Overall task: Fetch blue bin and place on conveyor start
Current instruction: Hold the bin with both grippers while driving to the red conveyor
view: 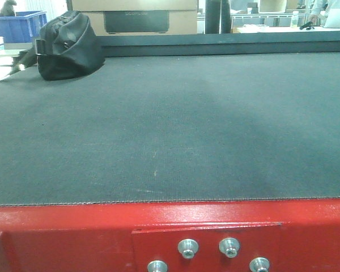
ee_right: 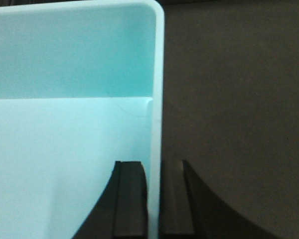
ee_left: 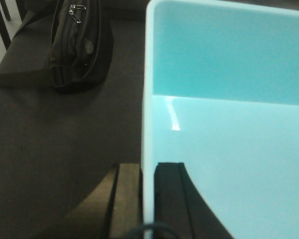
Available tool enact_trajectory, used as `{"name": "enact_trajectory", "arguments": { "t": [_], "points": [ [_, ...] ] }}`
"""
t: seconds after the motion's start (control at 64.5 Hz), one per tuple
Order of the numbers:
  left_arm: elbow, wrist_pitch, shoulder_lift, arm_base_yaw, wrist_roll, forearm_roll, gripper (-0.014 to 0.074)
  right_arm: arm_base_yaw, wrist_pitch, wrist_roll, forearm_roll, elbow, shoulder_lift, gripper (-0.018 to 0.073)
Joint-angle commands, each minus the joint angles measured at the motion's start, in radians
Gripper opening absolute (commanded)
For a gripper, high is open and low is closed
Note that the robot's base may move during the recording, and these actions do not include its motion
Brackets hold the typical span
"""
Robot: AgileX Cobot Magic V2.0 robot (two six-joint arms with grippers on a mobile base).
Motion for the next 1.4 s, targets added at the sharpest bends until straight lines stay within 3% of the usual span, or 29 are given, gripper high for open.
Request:
{"name": "enact_trajectory", "arguments": {
  "t": [0.0,1.054,1.38],
  "points": [
    [-0.015,-0.020,-0.012,-0.003,-0.001,0.052,-0.0111,-0.001,-0.015,-0.001,-0.036,-0.009,-0.019,-0.0163],
    [-0.015,-0.020,-0.012,-0.003,-0.001,0.052,-0.0111,-0.001,-0.045,-0.001,-0.036,-0.009,-0.019,-0.0163],
    [-0.015,-0.035,0.024,-0.003,0.002,-0.061,-0.0111,-0.001,-0.022,-0.020,-0.036,-0.009,-0.002,-0.0163]
  ]
}}
